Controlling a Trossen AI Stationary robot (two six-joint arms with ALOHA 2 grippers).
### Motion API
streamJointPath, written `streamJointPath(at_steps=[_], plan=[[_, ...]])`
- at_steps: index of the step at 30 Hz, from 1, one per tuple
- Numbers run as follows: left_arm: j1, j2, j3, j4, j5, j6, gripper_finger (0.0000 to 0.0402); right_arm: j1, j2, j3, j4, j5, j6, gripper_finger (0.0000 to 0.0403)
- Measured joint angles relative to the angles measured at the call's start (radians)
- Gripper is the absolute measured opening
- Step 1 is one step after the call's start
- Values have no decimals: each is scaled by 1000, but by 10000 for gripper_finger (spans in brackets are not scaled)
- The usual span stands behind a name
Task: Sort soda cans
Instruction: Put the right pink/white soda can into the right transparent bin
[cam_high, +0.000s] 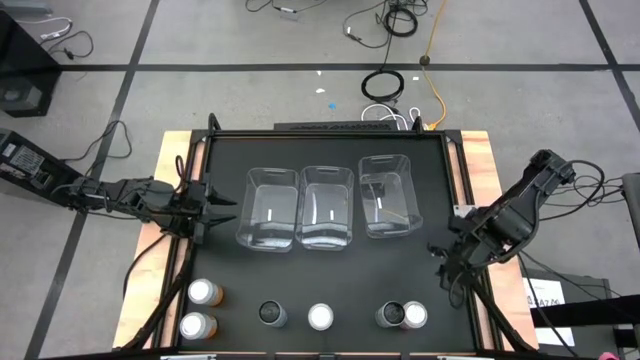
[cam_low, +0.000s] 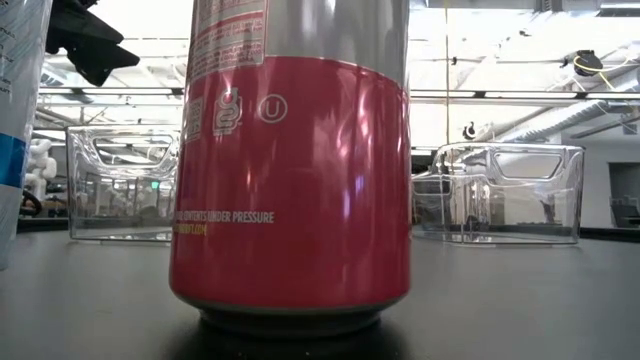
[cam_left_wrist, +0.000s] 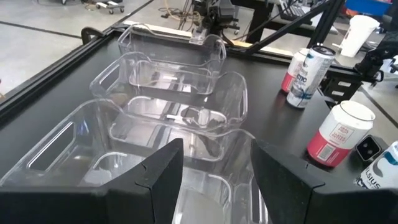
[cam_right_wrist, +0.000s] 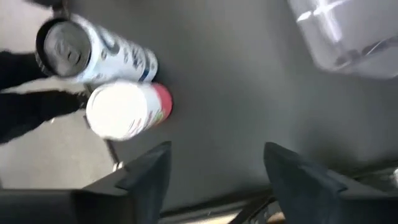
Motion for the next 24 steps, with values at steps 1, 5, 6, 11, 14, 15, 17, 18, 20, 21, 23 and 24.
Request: streamJointPath(at_steps=[1, 5, 6, 11, 14, 15, 17, 18, 20, 21, 23, 24], plan=[[0, 0, 0, 0, 0, 0, 198, 0, 0, 0, 0, 14, 0, 262], [0, 0, 0, 2, 0, 0, 198, 0, 0, 0, 8, 29, 4, 286], [0, 0, 0, 2, 0, 0, 198, 0, 0, 0, 14, 29, 4, 287], [0, 0, 0, 2, 0, 0, 198, 0, 7, 0, 74, -8, 4, 280], [0, 0, 0, 2, 0, -1, 198, 0, 35, 0, 91, -70, 1, 274], [0, 0, 0, 2, 0, 0, 198, 0, 48, 0, 89, -93, -2, 273], [0, 0, 0, 2, 0, 0, 198, 0, 73, 0, 77, -142, -22, 273], [0, 0, 0, 2, 0, 0, 198, 0, 89, 0, 67, -163, -34, 273], [0, 0, 0, 2, 0, 0, 198, 0, 119, 0, 52, -195, -56, 272], [0, 0, 0, 2, 0, 0, 198, 0, 133, 0, 53, -211, -66, 272], [0, 0, 0, 2, 0, 0, 198, 0, 156, 0, 57, -240, -85, 272], [0, 0, 0, 2, 0, 0, 198, 0, 166, 0, 58, -251, -93, 272]])
